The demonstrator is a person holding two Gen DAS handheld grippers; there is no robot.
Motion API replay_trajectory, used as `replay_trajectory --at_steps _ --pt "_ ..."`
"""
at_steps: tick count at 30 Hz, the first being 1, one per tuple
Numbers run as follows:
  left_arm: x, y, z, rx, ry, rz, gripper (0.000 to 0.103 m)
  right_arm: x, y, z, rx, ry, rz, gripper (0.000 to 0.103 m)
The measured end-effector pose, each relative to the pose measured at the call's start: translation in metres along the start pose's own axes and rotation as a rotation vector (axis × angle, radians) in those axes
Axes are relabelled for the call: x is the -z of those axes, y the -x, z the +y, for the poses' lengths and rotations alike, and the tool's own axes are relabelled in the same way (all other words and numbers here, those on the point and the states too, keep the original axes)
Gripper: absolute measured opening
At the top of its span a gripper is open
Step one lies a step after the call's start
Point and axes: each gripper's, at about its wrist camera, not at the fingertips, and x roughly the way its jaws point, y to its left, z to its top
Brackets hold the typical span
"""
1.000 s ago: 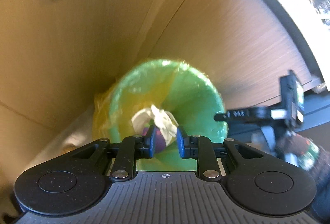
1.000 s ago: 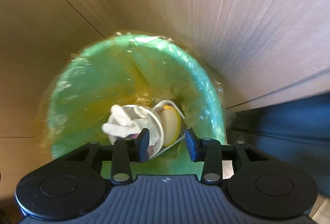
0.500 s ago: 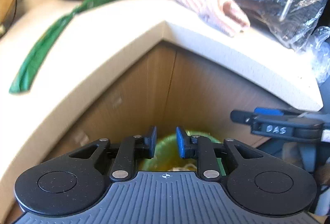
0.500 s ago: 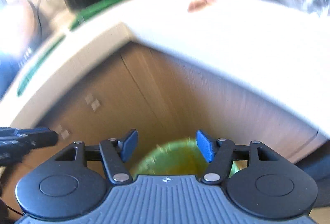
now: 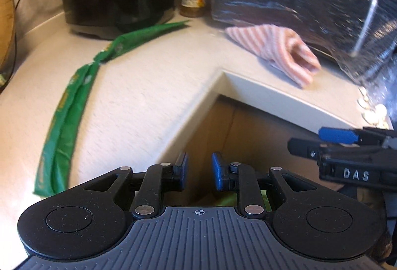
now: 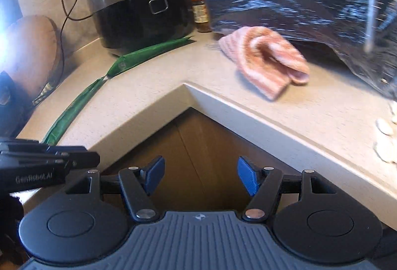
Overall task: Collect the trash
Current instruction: 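Raise both grippers out of the bin back to the counter, then grasp the green wrapper with the left gripper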
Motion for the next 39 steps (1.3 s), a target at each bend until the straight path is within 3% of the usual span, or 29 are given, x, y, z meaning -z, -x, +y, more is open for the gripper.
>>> replay_trajectory --at_steps 8,11,16,21,24,28,34,39 --pt "-0.018 -0.006 0.049 -0.001 0.03 -0.027 0.029 -0.014 -0.012 0.024 0.034 0.04 0.024 0.066" --pt "-0.021 -0.004 0.081 -0.082 0.076 -0.073 0.027 -0.02 -0.017 0.027 0.054 0.041 0.025 0.066" --pt "-0.029 -0.021 0.135 -0.189 0.166 -0.056 0.027 -0.026 -0.025 0.031 0.072 0.037 0.041 0.066" --pt "-0.03 -0.046 0.155 -0.164 0.165 -0.02 0.028 -0.034 -0.035 0.039 0.088 0.048 0.05 0.066" --pt "-0.026 -0.049 0.161 -0.117 0.171 -0.04 0.032 -0.039 -0.041 0.045 0.09 0.058 0.053 0.066" --pt "-0.024 -0.049 0.172 -0.003 0.199 -0.051 0.048 -0.041 -0.05 0.055 0.08 0.073 0.07 0.066" --pt "-0.021 -0.047 0.168 0.06 0.102 -0.043 0.049 -0.042 -0.06 0.063 0.066 0.092 0.091 0.066" --pt "-0.015 -0.044 0.153 0.021 -0.042 -0.02 0.05 -0.04 -0.064 0.065 0.061 0.088 0.104 0.066"
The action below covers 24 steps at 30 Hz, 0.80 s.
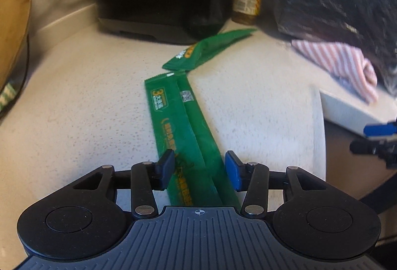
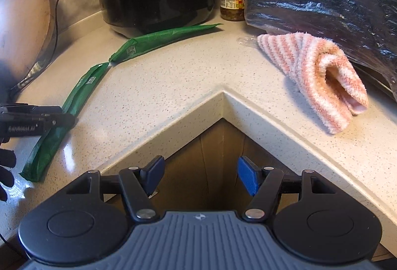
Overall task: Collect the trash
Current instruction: 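Grasp the green wrapper with the left gripper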
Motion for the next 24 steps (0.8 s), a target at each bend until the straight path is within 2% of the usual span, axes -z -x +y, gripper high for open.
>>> replay_trajectory --at_steps 5,8,11,16,18,23,24 --pt "-0.002 0.001 0.004 -0.028 0.055 0.029 0.053 -0.018 0.002 0.012 -0.009 0.035 -0.05 0.066" --pt "-0.002 0.002 0.006 -0.028 0.078 0.032 0.051 -0.051 0.002 0.026 -0.053 0.041 -0.104 0.067" --pt "0.005 0.006 0.007 -0.024 0.104 0.0 0.049 -0.091 -0.011 0.048 -0.098 0.037 -0.128 0.076" --pt "0.011 0.012 0.008 -0.014 0.091 -0.022 0.036 -0.152 -0.068 0.095 -0.111 0.002 -0.098 0.076" --pt "0.011 0.012 0.011 -0.006 0.101 -0.02 0.035 -0.169 -0.099 0.107 -0.092 -0.029 -0.069 0.076" --pt "0.013 0.014 0.014 0.005 0.127 -0.03 0.035 -0.184 -0.17 0.132 0.033 -0.075 0.005 0.076" --pt "0.014 0.014 0.015 0.01 0.132 -0.033 0.035 -0.184 -0.178 0.132 0.04 -0.087 0.018 0.072"
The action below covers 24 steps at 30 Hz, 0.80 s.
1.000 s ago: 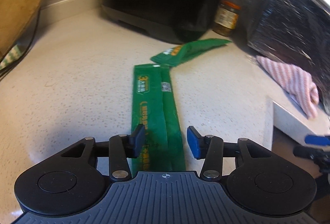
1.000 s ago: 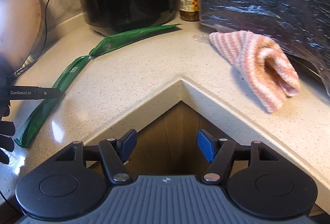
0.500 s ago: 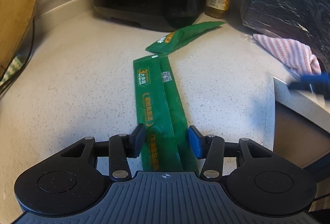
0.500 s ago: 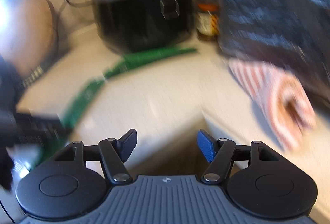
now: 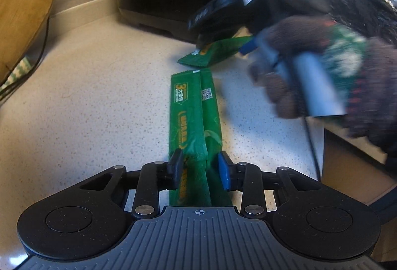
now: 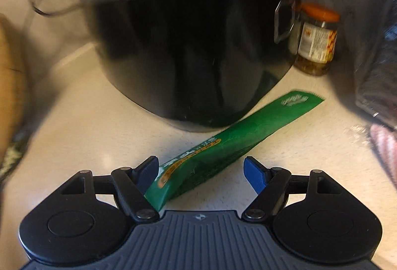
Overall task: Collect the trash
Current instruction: 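Grasp the green wrapper with the left gripper, then grasp the second green wrapper with the right gripper while the left holds its wrapper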
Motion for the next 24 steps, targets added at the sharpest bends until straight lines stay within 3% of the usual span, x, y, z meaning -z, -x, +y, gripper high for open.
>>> replay_trajectory --at_steps 1,3,5,12,19,22,24 --pt "0.0 0.0 0.001 0.005 0.004 -0.001 0.035 0.001 -0.005 -0.001 -0.004 -0.013 0.003 0.071" --pt "-0.001 0.001 0.003 0.011 0.009 0.0 0.035 0.003 -0.001 -0.003 -0.015 0.004 -0.013 0.037" --pt "0.001 0.002 0.003 0.011 0.007 -0.002 0.035 0.006 0.009 -0.01 -0.049 0.009 -0.006 0.024" --pt "0.001 0.002 0.004 0.012 0.013 -0.009 0.035 0.059 0.073 -0.054 -0.118 0.042 0.015 0.013" --pt "-0.001 0.002 -0.001 -0.011 -0.002 -0.002 0.036 0.127 0.129 -0.09 -0.227 0.115 0.094 0.015" --pt "0.0 0.002 -0.004 -0.022 -0.008 0.003 0.036 0.125 0.14 -0.093 -0.202 0.116 0.059 0.039" --pt "0.0 0.001 -0.007 -0.03 -0.014 0.003 0.036 0.12 0.144 -0.093 -0.171 0.094 0.01 0.064"
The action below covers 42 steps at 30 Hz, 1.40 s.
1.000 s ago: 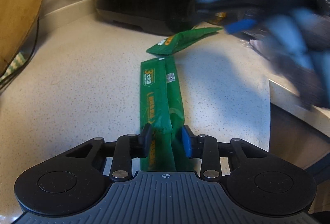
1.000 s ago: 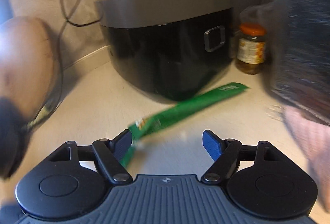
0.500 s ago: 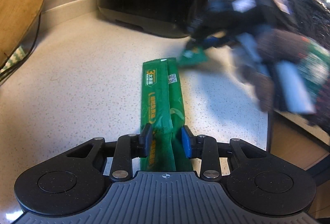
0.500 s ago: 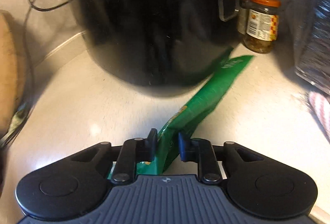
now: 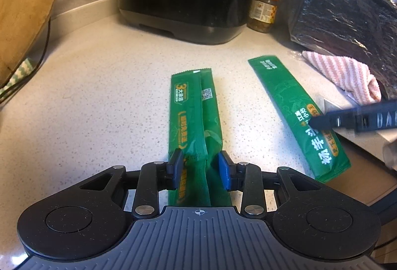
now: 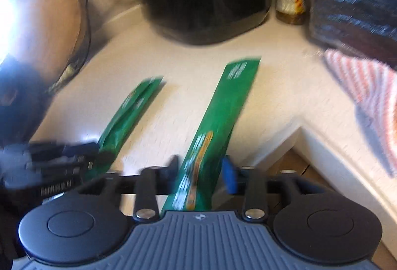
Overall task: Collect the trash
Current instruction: 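Grasp the second green wrapper with the right gripper while the left holds its wrapper, then lower both green wrappers into the bin and open both grippers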
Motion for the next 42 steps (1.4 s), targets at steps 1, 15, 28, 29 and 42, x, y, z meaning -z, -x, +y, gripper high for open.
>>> replay_trajectory --at_steps 1,15,28,29,42 --pt "0.0 0.0 -0.001 -0.003 -0.001 0.0 0.036 -0.004 -0.001 0.001 0.017 -0.009 -0.024 0.065" --pt "0.0 0.001 -0.001 -0.001 -0.001 0.002 0.036 -0.032 -0.062 0.016 0.07 -0.018 0.057 0.022" --pt "0.01 0.011 0.009 0.027 0.065 -0.064 0.023 0.01 0.031 0.0 -0.147 -0.107 0.037 0.014" --pt "0.011 0.013 0.008 0.024 0.059 -0.076 0.021 0.015 0.039 -0.005 -0.138 -0.109 0.026 0.013" --pt "0.028 0.053 -0.11 0.296 -0.068 -0.105 0.019 0.11 0.132 -0.103 -0.05 -0.276 -0.058 0.014"
